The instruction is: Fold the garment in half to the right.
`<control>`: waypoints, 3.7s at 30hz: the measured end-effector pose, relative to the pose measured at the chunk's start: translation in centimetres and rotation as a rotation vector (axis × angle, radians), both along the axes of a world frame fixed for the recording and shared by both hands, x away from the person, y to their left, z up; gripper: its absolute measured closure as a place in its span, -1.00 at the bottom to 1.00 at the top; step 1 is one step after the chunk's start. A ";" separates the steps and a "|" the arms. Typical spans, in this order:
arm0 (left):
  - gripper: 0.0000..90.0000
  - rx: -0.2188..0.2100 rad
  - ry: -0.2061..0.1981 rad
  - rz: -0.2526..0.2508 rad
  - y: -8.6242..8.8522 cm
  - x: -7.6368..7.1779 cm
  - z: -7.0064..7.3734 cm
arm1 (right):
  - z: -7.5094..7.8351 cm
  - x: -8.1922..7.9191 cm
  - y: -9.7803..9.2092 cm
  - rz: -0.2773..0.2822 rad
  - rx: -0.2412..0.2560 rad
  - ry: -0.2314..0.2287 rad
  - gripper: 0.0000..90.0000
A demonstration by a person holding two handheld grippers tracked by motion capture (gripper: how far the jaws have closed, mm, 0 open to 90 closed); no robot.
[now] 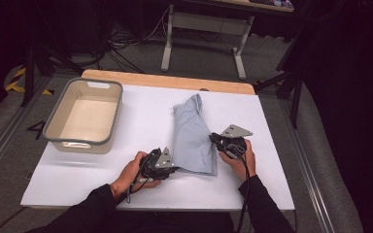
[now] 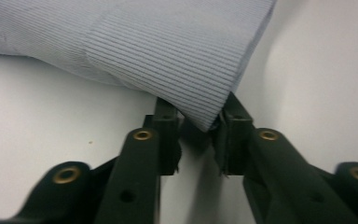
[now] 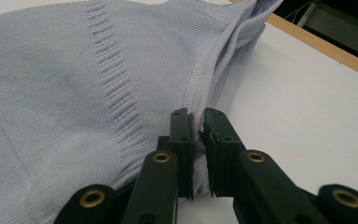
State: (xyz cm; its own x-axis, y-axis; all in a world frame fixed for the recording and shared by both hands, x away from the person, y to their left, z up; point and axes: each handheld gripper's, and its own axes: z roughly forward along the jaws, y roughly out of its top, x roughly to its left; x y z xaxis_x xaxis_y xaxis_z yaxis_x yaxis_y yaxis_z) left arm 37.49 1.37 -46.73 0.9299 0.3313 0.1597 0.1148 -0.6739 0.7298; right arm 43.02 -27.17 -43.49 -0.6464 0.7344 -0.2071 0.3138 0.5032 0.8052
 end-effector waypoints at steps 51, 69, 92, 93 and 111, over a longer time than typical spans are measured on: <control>0.60 -0.023 -0.093 0.013 4.4 -4.3 0.9 | -1.3 -3.0 1.4 -0.034 -0.081 0.013 0.80; -0.14 -0.067 -0.045 0.037 2.1 -2.2 0.9 | -2.0 -2.4 0.8 -0.070 0.002 0.076 0.40; 0.85 0.041 -0.088 0.009 2.6 -1.0 0.9 | -2.1 0.2 2.1 -0.024 0.093 0.213 0.72; 0.85 0.051 -0.093 0.019 2.9 -1.2 0.9 | -2.1 0.3 2.4 -0.019 0.091 0.205 0.72; 0.71 0.018 -0.081 0.102 4.2 -3.1 0.4 | -1.2 -1.0 5.0 -0.039 0.032 -0.042 0.74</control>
State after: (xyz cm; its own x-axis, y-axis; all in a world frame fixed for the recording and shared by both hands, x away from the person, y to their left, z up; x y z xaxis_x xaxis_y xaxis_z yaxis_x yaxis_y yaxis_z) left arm 34.41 5.56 -46.34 0.8752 0.4199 0.2401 0.1242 -0.6748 0.7275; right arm 42.04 -22.19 -44.67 -0.6080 0.7659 -0.2094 0.2981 0.4646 0.8338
